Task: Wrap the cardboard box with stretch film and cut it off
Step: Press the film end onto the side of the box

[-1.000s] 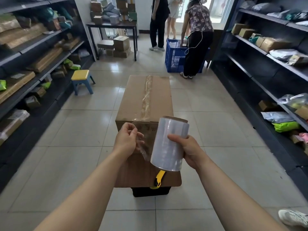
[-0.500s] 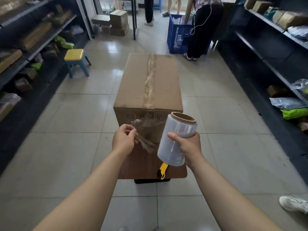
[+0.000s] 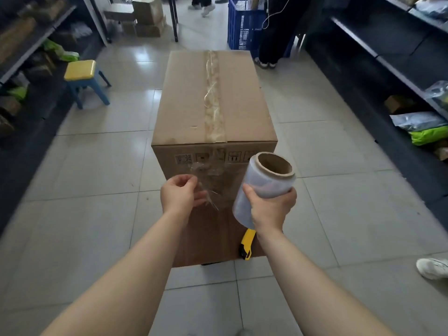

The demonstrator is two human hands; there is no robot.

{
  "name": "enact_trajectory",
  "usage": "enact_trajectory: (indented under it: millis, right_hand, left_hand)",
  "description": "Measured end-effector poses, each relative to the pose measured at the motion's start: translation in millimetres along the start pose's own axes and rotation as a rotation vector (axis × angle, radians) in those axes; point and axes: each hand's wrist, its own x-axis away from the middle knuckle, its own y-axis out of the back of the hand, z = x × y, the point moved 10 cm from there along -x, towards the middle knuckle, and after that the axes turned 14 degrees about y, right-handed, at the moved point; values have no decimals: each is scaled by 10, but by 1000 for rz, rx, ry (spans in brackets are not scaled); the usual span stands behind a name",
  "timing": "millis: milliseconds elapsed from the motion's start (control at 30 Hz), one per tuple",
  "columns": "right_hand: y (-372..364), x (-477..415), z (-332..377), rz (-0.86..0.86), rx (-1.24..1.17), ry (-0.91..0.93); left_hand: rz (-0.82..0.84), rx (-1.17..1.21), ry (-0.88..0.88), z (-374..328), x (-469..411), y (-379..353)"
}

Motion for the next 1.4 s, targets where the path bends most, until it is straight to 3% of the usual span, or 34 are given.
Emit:
enact_trajectory:
  millis: [667, 1033, 1233, 1400]
  right_hand:
    - [-262, 176, -164, -322, -9, 108]
    - [-380, 192, -285, -372, -41, 117]
    - [-422, 182, -262, -336, 12, 164]
    - [-443, 184, -298, -295, 9, 204]
  left_hand:
    - [2, 128, -73, 0, -543, -37]
    - [-19, 154, -134, -4, -685, 30]
    - [260, -204, -309, -46, -564, -359]
    - [235, -277, -428, -224, -640, -426]
